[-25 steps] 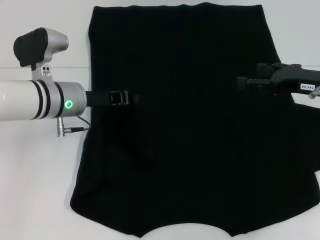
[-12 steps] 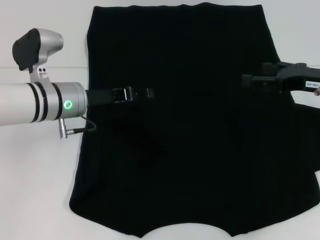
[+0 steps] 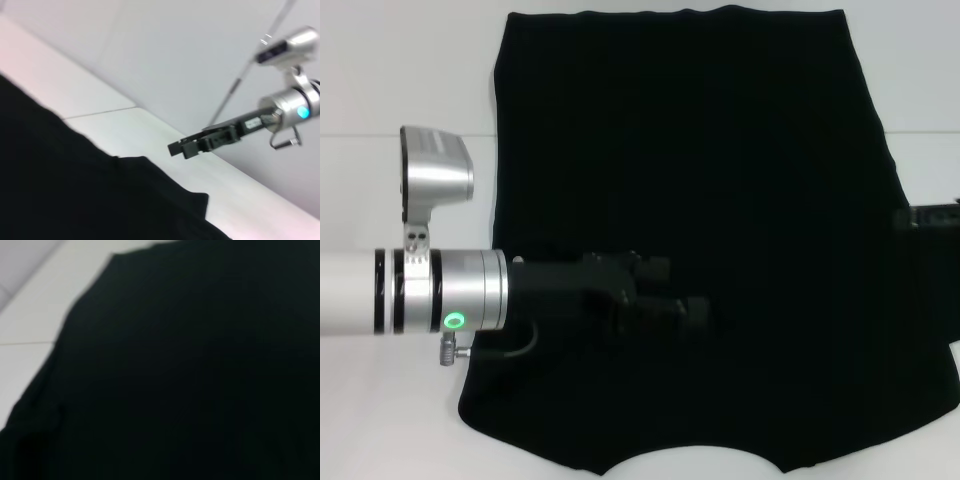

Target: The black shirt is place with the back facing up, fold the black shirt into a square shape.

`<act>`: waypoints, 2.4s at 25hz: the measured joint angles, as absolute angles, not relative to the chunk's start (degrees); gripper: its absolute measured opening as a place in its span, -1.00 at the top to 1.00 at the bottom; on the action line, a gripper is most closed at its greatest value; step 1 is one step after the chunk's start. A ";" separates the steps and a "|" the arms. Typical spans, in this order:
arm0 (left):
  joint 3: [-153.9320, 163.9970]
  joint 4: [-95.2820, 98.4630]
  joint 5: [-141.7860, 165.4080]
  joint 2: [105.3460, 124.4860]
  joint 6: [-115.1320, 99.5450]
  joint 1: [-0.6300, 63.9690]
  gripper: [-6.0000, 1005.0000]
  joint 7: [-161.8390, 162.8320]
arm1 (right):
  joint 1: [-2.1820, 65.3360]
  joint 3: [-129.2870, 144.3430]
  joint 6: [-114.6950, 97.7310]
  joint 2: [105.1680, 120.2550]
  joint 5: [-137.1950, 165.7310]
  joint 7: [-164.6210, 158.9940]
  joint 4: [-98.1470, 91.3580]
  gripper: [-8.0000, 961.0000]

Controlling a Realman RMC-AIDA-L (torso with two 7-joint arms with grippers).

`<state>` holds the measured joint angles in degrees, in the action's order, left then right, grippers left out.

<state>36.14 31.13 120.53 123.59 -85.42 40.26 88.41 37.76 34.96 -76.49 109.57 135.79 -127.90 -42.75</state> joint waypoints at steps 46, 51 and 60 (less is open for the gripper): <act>46.63 30.76 121.15 124.01 -86.56 39.59 -0.89 73.12 | 34.53 30.49 -75.44 107.12 148.27 -144.36 -37.42 -0.02; 46.64 30.76 121.10 124.01 -86.55 39.73 -0.89 73.13 | 34.22 30.33 -74.94 106.99 148.27 -144.39 -37.22 0.39; 46.67 30.76 121.10 124.01 -86.46 39.81 -0.89 73.21 | 33.83 30.00 -73.28 106.95 148.27 -144.03 -36.33 0.79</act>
<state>46.67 30.76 121.10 124.01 -86.46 39.81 73.21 33.83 30.00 -73.28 106.95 148.27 -144.03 -36.33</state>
